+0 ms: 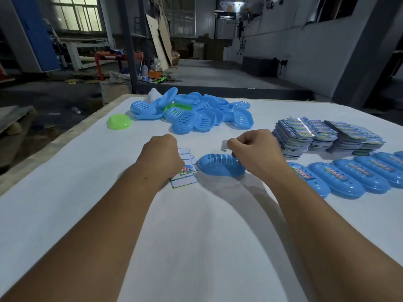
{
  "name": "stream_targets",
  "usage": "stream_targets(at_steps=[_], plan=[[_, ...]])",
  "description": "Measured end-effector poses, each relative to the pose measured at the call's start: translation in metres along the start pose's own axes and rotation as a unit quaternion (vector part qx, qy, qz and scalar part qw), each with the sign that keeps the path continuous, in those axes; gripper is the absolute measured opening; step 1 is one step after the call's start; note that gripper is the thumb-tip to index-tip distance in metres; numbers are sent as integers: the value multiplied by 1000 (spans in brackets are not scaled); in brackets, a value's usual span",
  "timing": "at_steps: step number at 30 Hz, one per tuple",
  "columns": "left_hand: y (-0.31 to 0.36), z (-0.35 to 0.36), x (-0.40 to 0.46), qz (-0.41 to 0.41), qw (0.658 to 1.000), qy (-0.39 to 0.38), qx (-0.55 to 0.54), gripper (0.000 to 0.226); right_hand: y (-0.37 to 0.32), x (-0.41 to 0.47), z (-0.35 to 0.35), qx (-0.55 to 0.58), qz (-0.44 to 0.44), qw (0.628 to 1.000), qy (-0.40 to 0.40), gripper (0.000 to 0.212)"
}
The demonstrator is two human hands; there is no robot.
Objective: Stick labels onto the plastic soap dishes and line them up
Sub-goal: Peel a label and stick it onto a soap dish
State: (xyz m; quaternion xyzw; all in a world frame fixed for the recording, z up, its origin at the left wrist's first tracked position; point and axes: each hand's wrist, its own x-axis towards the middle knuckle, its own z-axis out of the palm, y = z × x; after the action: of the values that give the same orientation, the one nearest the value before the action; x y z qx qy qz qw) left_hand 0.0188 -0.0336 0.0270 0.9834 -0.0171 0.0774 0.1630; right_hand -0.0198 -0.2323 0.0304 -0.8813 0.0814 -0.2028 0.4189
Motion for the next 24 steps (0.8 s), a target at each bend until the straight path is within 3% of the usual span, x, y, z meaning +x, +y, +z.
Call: stream_targets(at_steps=[4,7,11,24], plan=[[0,1,1,25,998,30,40,18,2,1,1,-4,-7,1000,7,30],[10,0,-1,42,989,53,-128,5,2,2,3,-10,-13,1000,14,28],[31,1,-13,105,935,10,-337,15,2,2,5,-11,-21,999,28,25],[39,12,-18,124,893,-39,-432,22,2,2,6,-3,-43,999,14,25]])
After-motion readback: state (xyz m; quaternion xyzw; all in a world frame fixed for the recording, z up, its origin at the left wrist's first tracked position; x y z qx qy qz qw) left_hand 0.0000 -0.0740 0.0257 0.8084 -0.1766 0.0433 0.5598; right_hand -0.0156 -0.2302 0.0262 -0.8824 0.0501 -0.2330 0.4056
